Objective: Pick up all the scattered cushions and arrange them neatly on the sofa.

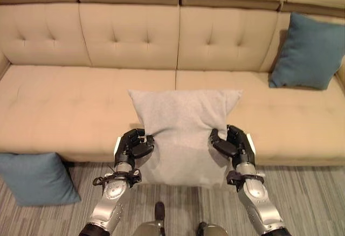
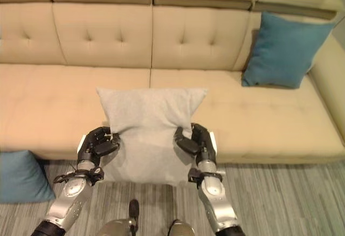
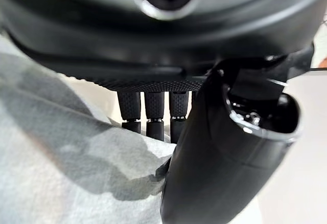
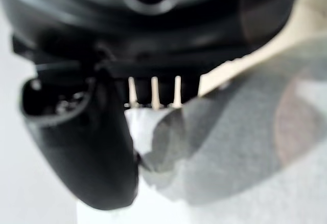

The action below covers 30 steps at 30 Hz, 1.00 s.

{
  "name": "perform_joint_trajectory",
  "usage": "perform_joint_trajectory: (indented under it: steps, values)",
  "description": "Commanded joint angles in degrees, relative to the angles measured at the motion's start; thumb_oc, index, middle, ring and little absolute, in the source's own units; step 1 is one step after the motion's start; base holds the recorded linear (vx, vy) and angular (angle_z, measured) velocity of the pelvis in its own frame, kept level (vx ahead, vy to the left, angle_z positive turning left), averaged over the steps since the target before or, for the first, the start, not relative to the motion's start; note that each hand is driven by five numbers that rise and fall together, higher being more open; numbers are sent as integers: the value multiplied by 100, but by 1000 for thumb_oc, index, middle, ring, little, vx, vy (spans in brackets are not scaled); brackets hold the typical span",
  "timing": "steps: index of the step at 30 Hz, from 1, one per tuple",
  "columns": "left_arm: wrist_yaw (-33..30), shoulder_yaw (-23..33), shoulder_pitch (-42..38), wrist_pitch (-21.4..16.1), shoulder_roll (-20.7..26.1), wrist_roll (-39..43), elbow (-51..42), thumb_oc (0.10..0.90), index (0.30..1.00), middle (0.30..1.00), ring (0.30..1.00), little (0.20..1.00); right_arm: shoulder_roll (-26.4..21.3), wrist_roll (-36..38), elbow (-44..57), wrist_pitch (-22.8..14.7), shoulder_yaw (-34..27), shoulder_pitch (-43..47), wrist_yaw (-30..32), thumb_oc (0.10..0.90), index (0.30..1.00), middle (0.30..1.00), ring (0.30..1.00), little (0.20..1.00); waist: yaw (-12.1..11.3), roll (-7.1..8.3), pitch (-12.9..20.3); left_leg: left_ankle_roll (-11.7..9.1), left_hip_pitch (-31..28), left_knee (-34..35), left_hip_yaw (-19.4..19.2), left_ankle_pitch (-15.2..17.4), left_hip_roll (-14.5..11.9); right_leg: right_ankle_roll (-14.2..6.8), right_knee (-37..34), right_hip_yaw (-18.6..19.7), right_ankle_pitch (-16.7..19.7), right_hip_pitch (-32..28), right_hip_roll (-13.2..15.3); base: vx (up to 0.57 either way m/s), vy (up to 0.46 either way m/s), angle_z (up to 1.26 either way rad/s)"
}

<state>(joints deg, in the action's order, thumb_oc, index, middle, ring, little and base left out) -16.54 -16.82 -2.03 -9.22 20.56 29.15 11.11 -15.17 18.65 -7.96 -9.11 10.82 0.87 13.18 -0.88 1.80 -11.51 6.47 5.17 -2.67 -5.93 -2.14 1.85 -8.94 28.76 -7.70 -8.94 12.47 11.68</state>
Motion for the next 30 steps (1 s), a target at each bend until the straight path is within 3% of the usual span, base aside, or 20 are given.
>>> perform_joint_trajectory:
  steps: [1, 5, 6, 9, 11, 12, 13, 16, 20, 21, 24, 25, 30]
  values:
    - [523, -245, -316, -655, -252, -329, -929, 400, 300, 300, 300, 300, 75, -163, 964, -772, 175, 761, -349, 400, 300, 300, 300, 300, -3, -30, 478, -411, -81, -266, 222, 833, -106, 54, -1083, -322, 678, -155, -226, 193, -11, -10]
    - [549, -211, -332, -676, -306, -293, -887, 400, 300, 300, 300, 300, -39, -192, 952, -760, 201, 786, -344, 400, 300, 300, 300, 300, 136, 20, 379, -446, -380, -294, 376, 1048, 23, 25, -2037, -246, 968, 184, -367, 193, -61, -7]
    - [590, -226, -361, -695, -321, -299, -869, 400, 300, 300, 300, 300, -43, -195, 945, -742, 161, 752, -358, 400, 300, 300, 300, 300, 175, 51, 402, -474, -395, -327, 444, 1085, 71, -7, -2174, -122, 982, 133, -407, 183, -93, 16]
    - [668, -299, -323, -699, -460, -308, -810, 400, 300, 300, 300, 300, -45, -241, 886, -762, 30, 586, -366, 400, 300, 300, 300, 300, 188, 125, 521, -625, -499, -482, 498, 1200, 107, 148, -2426, -122, 1012, -271, -544, 212, -114, 54]
    - [709, -366, -366, -687, -530, -240, -742, 400, 300, 300, 300, 300, -103, -234, 895, -782, -83, 483, -328, 400, 300, 300, 300, 300, 251, 169, 569, -857, -345, -867, 467, 1164, -21, 221, -2646, -306, 993, -543, -540, 139, -139, 47]
    - [709, -369, -368, -688, -531, -240, -740, 400, 300, 300, 300, 300, -104, -234, 895, -783, -85, 482, -329, 400, 300, 300, 300, 300, 269, 161, 571, -863, -319, -911, 489, 1184, -27, 225, -2662, -330, 998, -553, -546, 101, -143, 69]
    - [739, -417, -422, -678, -571, -207, -698, 400, 300, 300, 300, 300, -190, -179, 898, -792, -148, 441, -292, 400, 300, 300, 300, 300, 312, 205, 568, -1004, 4, -1536, 361, 1065, -199, 319, -2812, -456, 960, -763, -537, 74, -113, 74]
    - [779, -428, -470, -642, -620, -138, -695, 400, 300, 300, 300, 300, -262, -105, 900, -763, -197, 426, -301, 400, 300, 300, 300, 300, 332, 230, 559, -1017, 372, -1952, 205, 1039, -404, 410, -2965, -568, 845, -965, -563, 76, -63, 45]
    - [797, -447, -500, -586, -603, -198, -675, 400, 300, 300, 300, 300, -255, -73, 881, -763, -200, 421, -290, 400, 300, 300, 300, 300, 281, 267, 559, -955, 578, -1460, 190, 1001, -435, 393, -3010, -581, 743, -1087, -574, 132, 28, 3]
    - [757, -446, -549, -552, -616, -204, -651, 400, 300, 300, 300, 300, -257, -54, 846, -756, -206, 423, -262, 400, 300, 300, 300, 300, 209, 184, 564, -999, 693, -564, 226, 502, -502, 359, -3070, -586, 631, -1227, -682, 215, 95, -5]
    - [712, -429, -550, -538, -591, -233, -683, 400, 300, 300, 300, 300, -249, -44, 797, -742, -235, 420, -205, 400, 300, 300, 300, 300, 121, 187, 499, -1049, 944, -447, 306, 300, -455, 382, -3040, -542, 488, -1359, -707, 184, 121, -7]
    - [776, -415, -484, -556, -579, -224, -748, 400, 300, 300, 300, 300, -212, -94, 840, -740, -247, 367, -256, 400, 300, 300, 300, 300, 111, 126, 549, -1017, 768, -207, 357, 226, -462, 347, -2968, -502, 440, -1382, -727, 184, 161, -14]
    - [794, -403, -426, -549, -484, -241, -808, 400, 300, 300, 300, 300, -103, -132, 875, -704, -205, 372, -311, 400, 300, 300, 300, 300, 96, 188, 640, -887, 511, -176, 257, 313, -331, 256, -2685, -365, 394, -1367, -546, 167, 174, -24]
